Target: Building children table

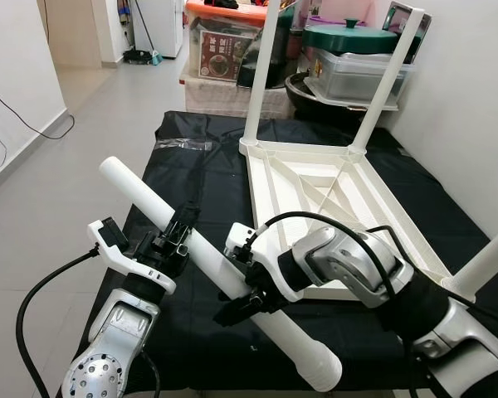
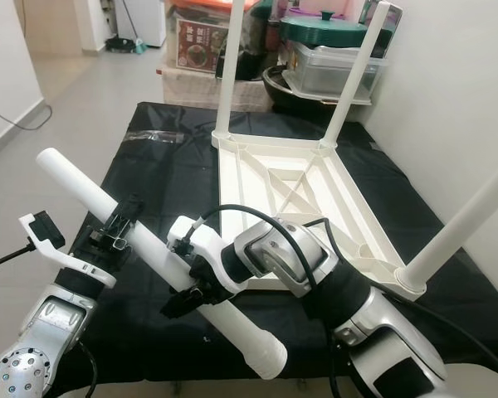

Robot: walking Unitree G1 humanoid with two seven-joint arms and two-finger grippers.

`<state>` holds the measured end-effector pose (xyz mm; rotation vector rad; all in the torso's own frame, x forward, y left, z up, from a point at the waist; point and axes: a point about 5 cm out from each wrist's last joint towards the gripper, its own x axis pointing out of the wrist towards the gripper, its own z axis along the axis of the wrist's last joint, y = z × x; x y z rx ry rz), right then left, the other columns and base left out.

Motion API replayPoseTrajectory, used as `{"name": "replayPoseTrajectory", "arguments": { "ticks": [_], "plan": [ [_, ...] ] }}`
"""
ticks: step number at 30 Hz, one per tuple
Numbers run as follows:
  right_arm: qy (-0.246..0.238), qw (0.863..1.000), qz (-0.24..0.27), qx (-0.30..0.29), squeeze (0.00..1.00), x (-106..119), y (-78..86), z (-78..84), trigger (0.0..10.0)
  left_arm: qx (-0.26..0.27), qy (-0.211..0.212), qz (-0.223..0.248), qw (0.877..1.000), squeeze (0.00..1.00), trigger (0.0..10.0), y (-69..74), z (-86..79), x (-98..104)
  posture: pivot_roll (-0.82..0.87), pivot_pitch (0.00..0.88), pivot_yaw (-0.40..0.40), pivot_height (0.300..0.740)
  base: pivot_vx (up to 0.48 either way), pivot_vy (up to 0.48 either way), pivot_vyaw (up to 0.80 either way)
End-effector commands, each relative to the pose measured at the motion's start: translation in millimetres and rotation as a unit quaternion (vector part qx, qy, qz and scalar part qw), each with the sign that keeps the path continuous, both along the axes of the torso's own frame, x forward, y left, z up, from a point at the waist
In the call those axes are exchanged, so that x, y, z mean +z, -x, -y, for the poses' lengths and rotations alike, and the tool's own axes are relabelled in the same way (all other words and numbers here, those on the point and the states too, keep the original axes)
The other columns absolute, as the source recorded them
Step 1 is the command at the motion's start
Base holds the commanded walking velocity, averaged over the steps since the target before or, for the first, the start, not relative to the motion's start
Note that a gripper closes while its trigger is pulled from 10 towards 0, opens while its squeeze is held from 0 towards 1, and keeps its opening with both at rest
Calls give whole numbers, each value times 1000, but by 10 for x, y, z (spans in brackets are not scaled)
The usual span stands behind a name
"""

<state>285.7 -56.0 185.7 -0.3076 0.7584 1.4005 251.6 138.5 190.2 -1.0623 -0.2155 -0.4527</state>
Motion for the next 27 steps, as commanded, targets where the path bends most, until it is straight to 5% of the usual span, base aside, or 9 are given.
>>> {"name": "replayPoseTrajectory", "arguments": {
  "ticks": [1,2,5,6,16,27],
  "plan": [
    [-19,1000,-1,4,0,23,14,-27,0,-9,19,5,1000,0,0,1,50,14,88,0,-129,740,0,0,0],
    [-22,1000,-2,1,0,27,13,-27,0,-6,6,5,1000,318,0,0,46,14,86,0,-129,740,0,0,0],
    [-25,1000,-3,-2,0,30,12,-27,0,-4,-4,6,1000,318,0,0,44,13,86,0,-129,740,0,0,0],
    [-27,1000,-5,-9,0,32,9,3,0,-10,-6,13,1000,1000,10000,6,43,21,83,0,-128,740,0,0,0],
    [-40,997,-13,-64,0,13,-82,214,0,-10,9,31,999,1000,10000,30,14,71,82,0,-132,740,0,0,0],
    [-94,973,9,-213,0,237,-373,848,0,-51,40,75,995,1000,10000,131,43,167,57,0,-122,740,0,0,0]
  ]
}}
